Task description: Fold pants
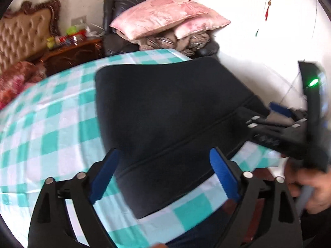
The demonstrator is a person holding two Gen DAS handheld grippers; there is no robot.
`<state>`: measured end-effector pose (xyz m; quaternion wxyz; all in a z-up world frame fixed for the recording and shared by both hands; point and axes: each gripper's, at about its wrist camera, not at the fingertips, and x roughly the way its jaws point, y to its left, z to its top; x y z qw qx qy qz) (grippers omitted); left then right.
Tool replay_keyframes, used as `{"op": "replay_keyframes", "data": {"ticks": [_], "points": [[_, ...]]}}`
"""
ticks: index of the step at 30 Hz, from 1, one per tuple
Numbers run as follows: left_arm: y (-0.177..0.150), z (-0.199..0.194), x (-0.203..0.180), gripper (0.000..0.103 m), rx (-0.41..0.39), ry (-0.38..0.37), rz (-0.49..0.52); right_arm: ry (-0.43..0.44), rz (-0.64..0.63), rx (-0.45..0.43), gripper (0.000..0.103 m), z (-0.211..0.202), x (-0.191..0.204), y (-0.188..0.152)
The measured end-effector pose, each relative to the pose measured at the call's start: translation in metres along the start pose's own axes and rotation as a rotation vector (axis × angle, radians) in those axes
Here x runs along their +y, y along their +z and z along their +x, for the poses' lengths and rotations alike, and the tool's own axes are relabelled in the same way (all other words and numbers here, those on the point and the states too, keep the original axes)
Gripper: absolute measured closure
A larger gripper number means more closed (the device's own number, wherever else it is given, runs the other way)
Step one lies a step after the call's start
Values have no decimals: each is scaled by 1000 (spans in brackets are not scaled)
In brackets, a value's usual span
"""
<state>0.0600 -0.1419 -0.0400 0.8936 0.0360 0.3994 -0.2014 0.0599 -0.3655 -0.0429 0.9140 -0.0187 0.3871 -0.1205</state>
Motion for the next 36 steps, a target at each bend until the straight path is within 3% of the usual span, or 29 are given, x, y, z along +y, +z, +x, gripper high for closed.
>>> {"op": "replay_keyframes", "data": {"ticks": [2,6,10,17,36], "points": [[1,-4,4,2,-14,24,-33,15,-6,-14,12,-8,5,1],[5,-14,10,2,-36,143,-64,18,-55,11,12,-4,18,-3],[9,-22,12,2,-75,161,-67,7,-55,58,12,9,12,-13],[10,-24,6,2,-73,70,-69,-1,-39,62,12,-4,6,-16],[10,-25,-7,2,-60,44,-45,-1,-6,14,12,-35,-15,-10]]}}
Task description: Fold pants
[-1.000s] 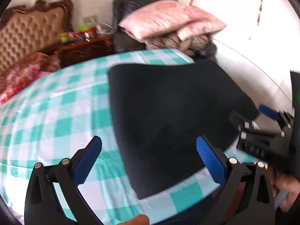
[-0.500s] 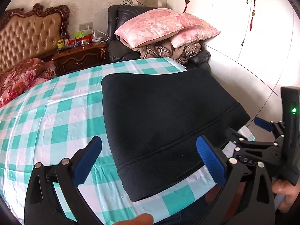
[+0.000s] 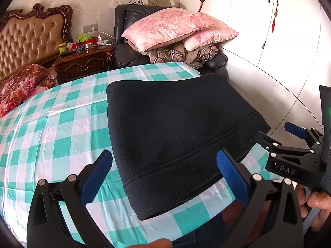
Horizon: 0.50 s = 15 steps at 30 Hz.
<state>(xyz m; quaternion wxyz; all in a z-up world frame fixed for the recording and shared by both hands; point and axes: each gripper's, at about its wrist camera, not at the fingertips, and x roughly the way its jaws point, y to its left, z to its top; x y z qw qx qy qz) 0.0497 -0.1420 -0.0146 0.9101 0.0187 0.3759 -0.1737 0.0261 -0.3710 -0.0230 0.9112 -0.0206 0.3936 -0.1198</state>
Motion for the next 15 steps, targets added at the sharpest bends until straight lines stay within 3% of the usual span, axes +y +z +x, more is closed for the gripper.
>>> {"op": "replay_keyframes", "data": {"ticks": [15], "points": [[0,0,-1,2,0,0,-1,4,4,3,12,2,1,2]]}}
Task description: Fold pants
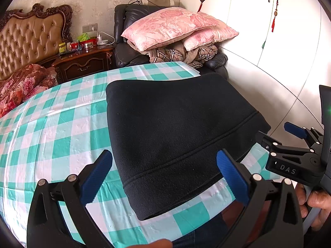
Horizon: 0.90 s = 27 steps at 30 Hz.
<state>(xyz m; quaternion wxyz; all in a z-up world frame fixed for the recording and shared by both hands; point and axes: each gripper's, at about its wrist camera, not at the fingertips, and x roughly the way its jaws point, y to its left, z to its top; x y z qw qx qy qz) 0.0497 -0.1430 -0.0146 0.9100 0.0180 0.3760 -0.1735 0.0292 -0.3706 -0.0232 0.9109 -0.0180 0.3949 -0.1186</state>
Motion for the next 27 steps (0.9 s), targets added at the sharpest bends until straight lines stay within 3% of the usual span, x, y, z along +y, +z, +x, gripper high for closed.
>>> {"op": "replay_keyframes", "data": {"ticks": [21,27], "points": [[0,2,-3,2,7,-8,0,0,0,0,12,0,0,0],[0,1,-2,2,-16,-52,13,1,0,0,12,1,-1,1]]}}
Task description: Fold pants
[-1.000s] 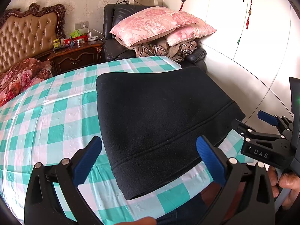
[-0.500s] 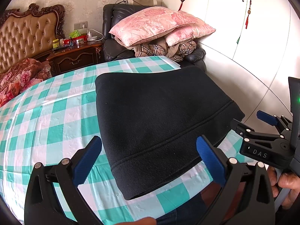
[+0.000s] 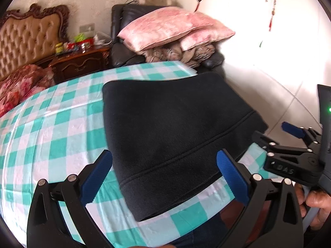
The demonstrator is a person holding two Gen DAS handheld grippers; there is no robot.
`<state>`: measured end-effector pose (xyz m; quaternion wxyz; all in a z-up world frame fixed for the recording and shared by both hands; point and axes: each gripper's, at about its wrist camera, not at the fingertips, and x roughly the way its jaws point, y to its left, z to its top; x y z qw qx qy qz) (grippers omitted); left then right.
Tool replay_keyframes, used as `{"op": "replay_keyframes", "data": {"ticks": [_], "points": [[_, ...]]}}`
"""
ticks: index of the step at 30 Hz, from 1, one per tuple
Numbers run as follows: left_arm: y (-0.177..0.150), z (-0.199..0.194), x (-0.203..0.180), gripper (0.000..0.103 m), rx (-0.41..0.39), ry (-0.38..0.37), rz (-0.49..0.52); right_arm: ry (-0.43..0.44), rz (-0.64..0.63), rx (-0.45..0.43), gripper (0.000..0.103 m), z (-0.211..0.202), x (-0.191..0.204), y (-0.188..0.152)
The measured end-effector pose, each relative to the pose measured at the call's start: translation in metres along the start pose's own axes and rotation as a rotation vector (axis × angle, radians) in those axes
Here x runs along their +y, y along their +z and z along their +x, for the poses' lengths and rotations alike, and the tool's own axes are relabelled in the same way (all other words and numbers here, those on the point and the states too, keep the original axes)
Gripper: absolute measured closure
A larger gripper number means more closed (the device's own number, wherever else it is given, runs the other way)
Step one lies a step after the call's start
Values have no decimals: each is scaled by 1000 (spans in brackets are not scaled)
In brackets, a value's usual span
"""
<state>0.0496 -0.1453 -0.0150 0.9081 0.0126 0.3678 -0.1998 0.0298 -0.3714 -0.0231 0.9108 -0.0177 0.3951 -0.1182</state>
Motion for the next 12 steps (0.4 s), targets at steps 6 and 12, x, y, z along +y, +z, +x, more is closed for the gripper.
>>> {"op": "replay_keyframes", "data": {"ticks": [6,12], "points": [[9,-9,11,2,-32,-62,4,-4,16,-4,12,0,-2,-3],[-11,-114,161,2,-274,385,-201,-49,148,-59,9,5,-26,1]]}}
